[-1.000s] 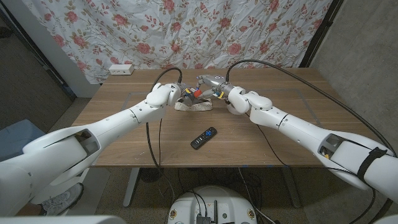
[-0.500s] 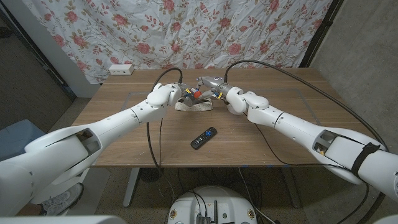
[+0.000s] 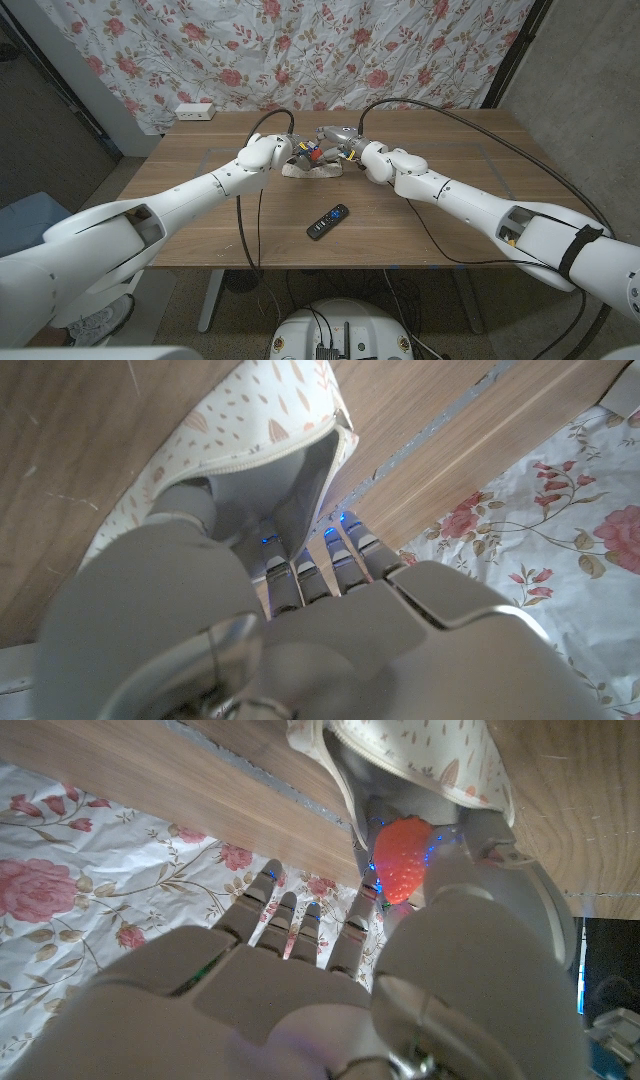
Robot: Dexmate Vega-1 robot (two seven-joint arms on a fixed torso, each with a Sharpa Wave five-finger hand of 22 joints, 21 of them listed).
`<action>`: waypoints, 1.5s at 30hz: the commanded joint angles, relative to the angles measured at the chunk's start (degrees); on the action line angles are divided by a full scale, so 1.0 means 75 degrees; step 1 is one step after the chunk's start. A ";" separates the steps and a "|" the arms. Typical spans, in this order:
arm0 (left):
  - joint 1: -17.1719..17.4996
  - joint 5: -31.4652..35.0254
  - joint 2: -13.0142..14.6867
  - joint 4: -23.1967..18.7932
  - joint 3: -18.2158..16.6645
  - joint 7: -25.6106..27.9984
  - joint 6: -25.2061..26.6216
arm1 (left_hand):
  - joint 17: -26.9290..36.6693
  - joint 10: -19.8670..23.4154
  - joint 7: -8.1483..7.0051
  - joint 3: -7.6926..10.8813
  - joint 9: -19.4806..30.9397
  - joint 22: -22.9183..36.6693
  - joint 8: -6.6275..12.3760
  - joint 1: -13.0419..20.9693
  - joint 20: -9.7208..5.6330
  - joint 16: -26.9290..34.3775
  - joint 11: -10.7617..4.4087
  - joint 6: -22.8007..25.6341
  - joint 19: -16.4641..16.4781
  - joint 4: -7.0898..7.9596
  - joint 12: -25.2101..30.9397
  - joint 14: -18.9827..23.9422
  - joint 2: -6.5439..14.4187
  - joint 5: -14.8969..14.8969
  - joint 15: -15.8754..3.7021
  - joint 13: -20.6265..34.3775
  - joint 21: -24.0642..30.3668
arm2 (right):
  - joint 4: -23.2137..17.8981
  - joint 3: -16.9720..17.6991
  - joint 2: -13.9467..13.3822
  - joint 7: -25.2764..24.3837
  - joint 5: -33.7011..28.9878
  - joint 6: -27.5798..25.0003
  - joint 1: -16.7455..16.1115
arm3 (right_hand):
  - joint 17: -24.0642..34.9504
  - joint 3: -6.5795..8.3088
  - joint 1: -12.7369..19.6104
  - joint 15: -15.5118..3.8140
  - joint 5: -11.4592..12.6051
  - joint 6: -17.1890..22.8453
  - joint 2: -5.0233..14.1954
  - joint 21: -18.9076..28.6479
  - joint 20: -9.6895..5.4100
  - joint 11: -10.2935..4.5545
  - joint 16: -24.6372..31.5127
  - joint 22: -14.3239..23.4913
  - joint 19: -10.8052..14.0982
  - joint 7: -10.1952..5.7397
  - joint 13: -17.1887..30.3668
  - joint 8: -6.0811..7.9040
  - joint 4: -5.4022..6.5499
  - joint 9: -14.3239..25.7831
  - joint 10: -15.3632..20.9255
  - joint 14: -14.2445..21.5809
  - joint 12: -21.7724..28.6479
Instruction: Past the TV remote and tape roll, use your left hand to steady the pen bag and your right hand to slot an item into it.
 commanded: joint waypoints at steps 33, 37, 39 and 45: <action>0.0119 0.0034 0.0140 -0.0344 0.0010 0.0032 0.0238 | 0.0020 0.0022 -0.0024 -0.0078 0.0014 0.0012 0.0043 -0.0155 -0.0065 0.0023 0.0024 0.0016 0.0000 0.0014 0.0032 -0.0015 0.0052 0.0062 -0.0456 0.0042 0.0007 | -0.0696 0.0035 -0.0337 0.0541 0.0342 -0.0594 -0.0194 | 0.0020 -0.0571 -0.0919 0.0469 0.0309 -0.2332 -0.0842 -0.0023 0.0258 0.0338 -0.0285 0.0044 -0.0230 0.0293 0.0025 -0.1497 0.0221 -0.0636 -0.0852 -0.0375 -0.0068; 0.0136 0.0059 0.0172 -0.0407 -0.0016 0.0006 0.0253 | 0.0020 0.0032 -0.0019 -0.0084 0.0015 0.0012 0.0044 -0.0163 -0.0063 0.0024 0.0041 0.0017 -0.0002 0.0012 0.0035 -0.0012 0.0057 0.0061 -0.0453 0.0042 0.0006 | -0.0779 0.0059 -0.0398 0.0662 0.0366 -0.0612 -0.0212 | 0.0029 -0.0749 -0.1253 0.0510 0.0462 -0.2523 -0.0959 -0.0025 0.0285 0.0355 -0.0300 0.0046 -0.0289 0.0313 0.0028 -0.1665 0.0328 -0.0679 -0.0911 -0.0425 -0.0046; 0.0148 0.0089 0.0180 -0.0427 -0.0025 0.0017 0.0272 | 0.0019 0.0032 -0.0022 -0.0086 0.0015 0.0012 0.0042 -0.0165 -0.0063 0.0025 0.0036 0.0012 0.0000 0.0012 0.0035 -0.0008 0.0057 0.0061 -0.0456 0.0042 0.0007 | -0.0769 0.0071 -0.0439 0.0774 0.0427 -0.0508 -0.0182 | 0.0034 -0.0834 -0.1409 0.0567 0.0541 -0.2595 -0.0994 -0.0047 0.0331 0.0401 -0.0325 0.0046 -0.0384 0.0343 0.0029 -0.1740 0.0378 -0.0695 -0.0999 -0.0500 -0.0057; 0.0179 0.0137 0.0224 -0.0501 -0.0064 0.0062 0.0247 | 0.0019 0.0074 -0.0031 -0.0094 0.0015 0.0012 0.0060 -0.0175 -0.0060 0.0030 0.0007 0.0058 0.0009 0.0009 0.0049 0.0008 0.0063 0.0059 -0.0474 0.0041 0.0010 | -0.0803 0.0111 -0.0491 0.1129 0.0545 -0.0456 -0.0098 | 0.0054 -0.1131 -0.1913 0.0742 0.0788 -0.3031 -0.1032 -0.0099 0.0564 0.0539 -0.0425 0.0046 -0.0829 0.0445 0.0031 -0.2085 0.0539 -0.0720 -0.1432 -0.0868 -0.0102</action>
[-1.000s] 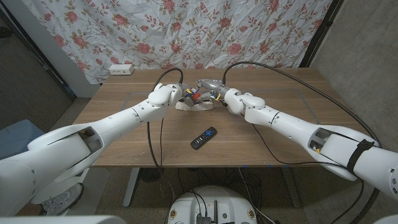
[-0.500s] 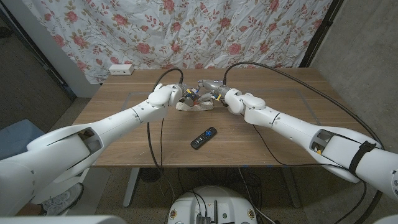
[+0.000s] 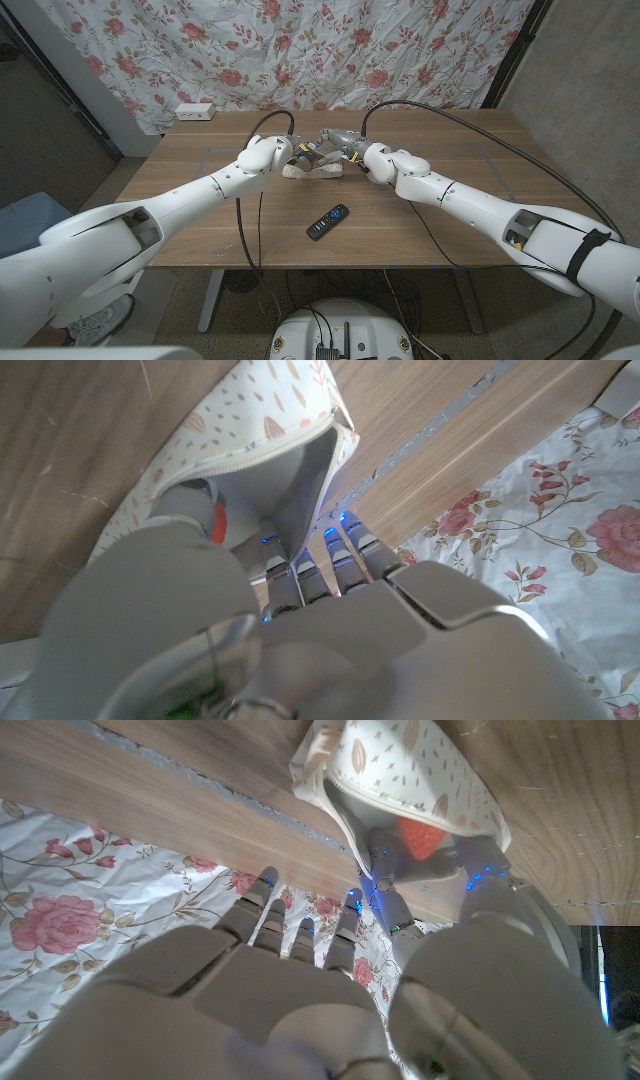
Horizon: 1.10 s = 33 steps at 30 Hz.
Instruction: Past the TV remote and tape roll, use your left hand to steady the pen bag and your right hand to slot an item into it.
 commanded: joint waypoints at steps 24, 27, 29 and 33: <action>0.0479 0.0346 0.0337 -0.0767 -0.0457 0.0428 0.0170 | 0.0015 0.0543 -0.0099 0.0025 -0.0003 0.0016 0.0201 0.0087 -0.0074 0.0087 -0.0093 0.0750 0.0308 -0.0056 0.0128 0.0426 0.0198 0.0071 -0.0609 0.0035 0.0072 | -0.0705 0.0279 -0.0451 0.0756 0.0082 -0.0302 -0.0093 | 0.0017 -0.0316 -0.0562 0.0296 0.0395 -0.0398 0.0139 0.0043 0.0202 0.0270 -0.0050 0.0046 -0.0425 0.0279 0.0008 -0.0419 0.0141 0.0011 -0.0621 -0.0494 0.0047; 0.0543 0.0352 0.0350 -0.0834 -0.0511 0.0457 0.0210 | 0.0014 0.0628 -0.0123 0.0032 -0.0006 0.0016 0.0215 0.0119 -0.0096 0.0088 -0.0139 0.0887 0.0367 -0.0066 0.0135 0.0496 0.0225 0.0069 -0.0634 0.0034 0.0078 | -0.0757 0.0302 -0.0485 0.0764 0.0069 -0.0347 -0.0116 | 0.0015 -0.0317 -0.0559 0.0306 0.0405 -0.0384 0.0148 0.0047 0.0200 0.0269 -0.0045 0.0046 -0.0418 0.0290 0.0008 -0.0421 0.0138 0.0011 -0.0619 -0.0487 0.0051; 0.0564 0.0350 0.0371 -0.0872 -0.0536 0.0464 0.0188 | 0.0014 0.0632 -0.0118 0.0034 -0.0006 0.0017 0.0202 0.0127 -0.0087 0.0082 -0.0117 0.0880 0.0382 -0.0068 0.0129 0.0496 0.0231 0.0068 -0.0624 0.0034 0.0080 | -0.0790 0.0322 -0.0510 0.0755 0.0065 -0.0355 -0.0133 | 0.0014 -0.0317 -0.0557 0.0303 0.0411 -0.0385 0.0155 0.0049 0.0201 0.0273 -0.0044 0.0046 -0.0415 0.0290 0.0008 -0.0426 0.0137 0.0012 -0.0619 -0.0489 0.0054; 0.0627 0.0374 0.0410 -0.1004 -0.0610 0.0419 0.0278 | 0.0013 0.0638 -0.0112 0.0035 -0.0007 0.0017 0.0189 0.0139 -0.0091 0.0078 -0.0138 0.0892 0.0389 -0.0072 0.0120 0.0514 0.0238 0.0067 -0.0635 0.0033 0.0075 | -0.0856 0.0345 -0.0560 0.0775 0.0037 -0.0398 -0.0151 | 0.0011 -0.0321 -0.0559 0.0308 0.0426 -0.0374 0.0166 0.0051 0.0197 0.0274 -0.0040 0.0046 -0.0414 0.0292 0.0007 -0.0433 0.0135 0.0012 -0.0616 -0.0489 0.0060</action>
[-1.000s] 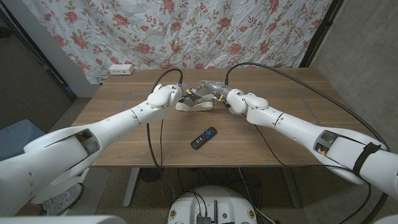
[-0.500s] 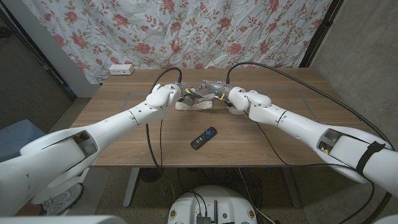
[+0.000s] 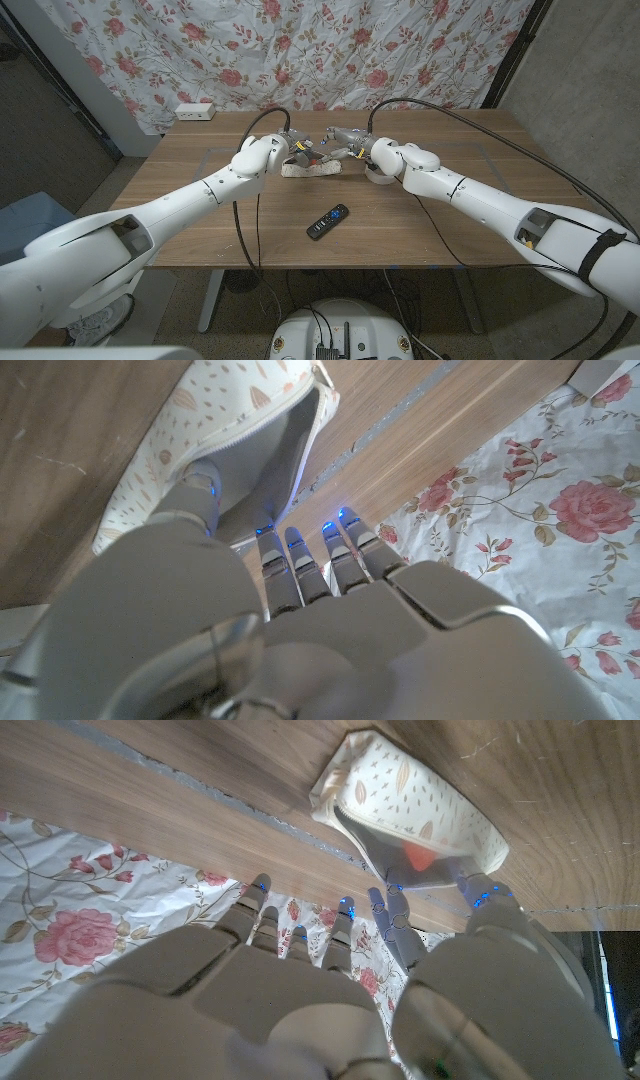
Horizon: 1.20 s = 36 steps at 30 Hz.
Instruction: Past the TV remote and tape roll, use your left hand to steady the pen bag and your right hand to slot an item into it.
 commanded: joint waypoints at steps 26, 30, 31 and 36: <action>0.0949 -0.0306 0.0662 -0.1508 -0.1056 -0.0059 0.0701 | 0.0016 -0.0184 0.0090 -0.0069 0.0012 0.0018 -0.0203 -0.0039 -0.0089 -0.0040 0.0063 -0.0290 -0.0053 -0.0002 -0.0069 -0.0132 0.0085 0.0042 -0.0507 0.0037 -0.0044 | -0.0949 0.0458 -0.0549 0.0202 0.0126 -0.0377 -0.0474 | -0.0006 -0.0062 0.0017 0.0027 0.0128 -0.0048 0.0164 0.0042 0.0003 0.0004 0.0055 0.0046 0.0035 0.0032 0.0005 -0.0128 -0.0030 0.0011 -0.0026 -0.0042 0.0068; 0.1087 -0.0513 0.0741 -0.1590 -0.1238 0.0132 0.0721 | 0.0018 -0.0201 0.0104 -0.0118 0.0013 0.0019 -0.0222 -0.0122 -0.0089 -0.0039 0.0088 -0.0397 -0.0072 0.0027 -0.0056 -0.0176 0.0074 0.0028 -0.0492 0.0038 -0.0044 | -0.0999 0.0606 -0.0620 0.0035 0.0275 -0.0248 -0.0599 | -0.0007 -0.0050 0.0031 0.0028 0.0146 -0.0072 0.0205 0.0044 0.0010 0.0010 0.0061 0.0046 0.0033 0.0019 0.0004 -0.0153 -0.0034 0.0011 -0.0006 -0.0042 0.0081; 0.1123 -0.0572 0.0760 -0.1609 -0.1285 0.0183 0.0728 | 0.0018 -0.0205 0.0115 -0.0127 0.0013 0.0019 -0.0228 -0.0137 -0.0079 -0.0039 0.0096 -0.0420 -0.0084 0.0031 -0.0056 -0.0180 0.0070 0.0026 -0.0483 0.0038 -0.0048 | -0.1021 0.0657 -0.0628 -0.0018 0.0323 -0.0250 -0.0646 | -0.0004 -0.0045 0.0017 0.0026 0.0151 -0.0107 0.0237 0.0047 0.0014 0.0008 0.0067 0.0046 0.0037 0.0019 0.0003 -0.0176 -0.0022 0.0011 0.0002 -0.0041 0.0086; 0.1375 -0.1082 0.0792 -0.1672 -0.1630 0.0541 0.0819 | 0.0020 -0.0253 0.0128 -0.0167 0.0014 0.0020 -0.0261 -0.0224 -0.0032 -0.0037 0.0200 -0.0588 -0.0113 0.0059 -0.0061 -0.0216 0.0077 0.0020 -0.0420 0.0039 -0.0051 | -0.1110 0.0876 -0.0675 -0.0279 0.0552 -0.0265 -0.0883 | 0.0014 -0.0051 -0.0096 -0.0061 0.0150 -0.0169 0.0352 0.0089 -0.0060 0.0005 0.0128 0.0047 0.0140 0.0038 0.0001 -0.0249 0.0044 0.0008 0.0122 0.0050 0.0138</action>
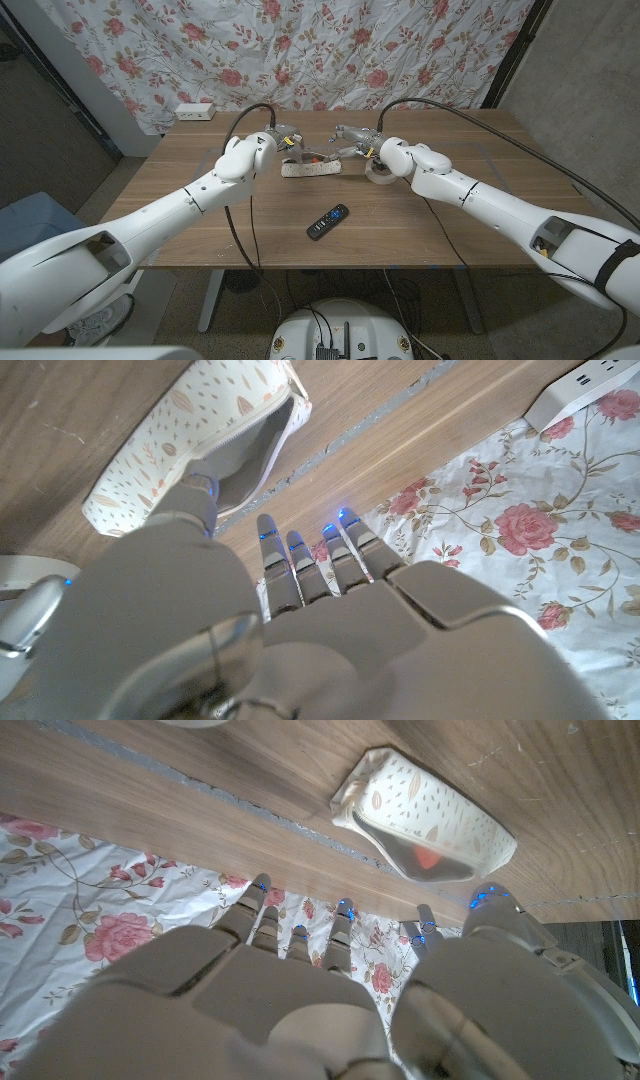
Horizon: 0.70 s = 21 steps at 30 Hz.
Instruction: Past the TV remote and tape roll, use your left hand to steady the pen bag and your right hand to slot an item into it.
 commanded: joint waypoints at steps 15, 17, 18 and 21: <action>0.0951 -0.2405 0.0487 -0.0309 -0.1320 0.1587 -0.0126 | 0.0023 -0.0102 -0.0004 -0.0153 0.0012 0.0024 -0.0048 -0.0369 -0.0005 0.0011 0.0063 -0.0443 -0.0103 0.0069 0.0023 -0.0085 0.0007 0.0006 -0.0386 0.0040 -0.0003 | -0.0726 0.1171 -0.0686 -0.0866 0.1372 0.0472 -0.1193 | 0.0056 -0.0120 -0.0457 -0.0014 -0.0074 -0.0437 0.0213 0.0029 -0.0054 -0.0046 0.0089 0.0042 0.0092 -0.0003 0.0014 -0.0311 0.0235 -0.0001 0.0222 -0.0048 0.0087; 0.1031 -0.2564 0.0540 -0.0327 -0.1394 0.1755 -0.0163 | 0.0025 -0.0099 -0.0019 -0.0182 0.0011 0.0025 -0.0066 -0.0442 -0.0015 0.0009 0.0069 -0.0556 -0.0112 0.0092 0.0028 -0.0104 0.0009 0.0000 -0.0382 0.0040 -0.0001 | -0.0760 0.1233 -0.0749 -0.0871 0.1447 0.0486 -0.1243 | 0.0056 -0.0147 -0.0541 0.0002 -0.0105 -0.0540 0.0231 0.0011 0.0021 -0.0025 0.0087 0.0040 0.0040 -0.0027 0.0012 -0.0380 0.0268 -0.0002 0.0224 -0.0069 0.0083; 0.1060 -0.2640 0.0558 -0.0339 -0.1423 0.1807 -0.0152 | 0.0025 -0.0097 -0.0036 -0.0194 0.0010 0.0025 -0.0081 -0.0473 -0.0002 0.0012 0.0071 -0.0633 -0.0117 0.0100 0.0031 -0.0103 0.0011 -0.0001 -0.0380 0.0040 -0.0001 | -0.0779 0.1261 -0.0783 -0.0860 0.1487 0.0490 -0.1266 | 0.0056 -0.0155 -0.0570 0.0002 -0.0117 -0.0574 0.0239 0.0007 0.0036 -0.0026 0.0081 0.0039 0.0029 -0.0034 0.0010 -0.0405 0.0280 -0.0003 0.0221 -0.0087 0.0079; 0.1128 -0.2878 0.0629 -0.0357 -0.1502 0.1950 -0.0203 | 0.0025 -0.0094 -0.0092 -0.0220 0.0008 0.0025 -0.0091 -0.0542 -0.0007 0.0017 0.0073 -0.0778 -0.0121 0.0115 0.0035 -0.0099 0.0019 -0.0003 -0.0372 0.0040 0.0002 | -0.0802 0.1315 -0.0854 -0.0832 0.1574 0.0502 -0.1306 | 0.0055 -0.0171 -0.0624 0.0015 -0.0141 -0.0639 0.0255 -0.0001 0.0062 -0.0053 0.0081 0.0037 0.0003 -0.0060 0.0008 -0.0451 0.0300 -0.0004 0.0198 -0.0097 0.0067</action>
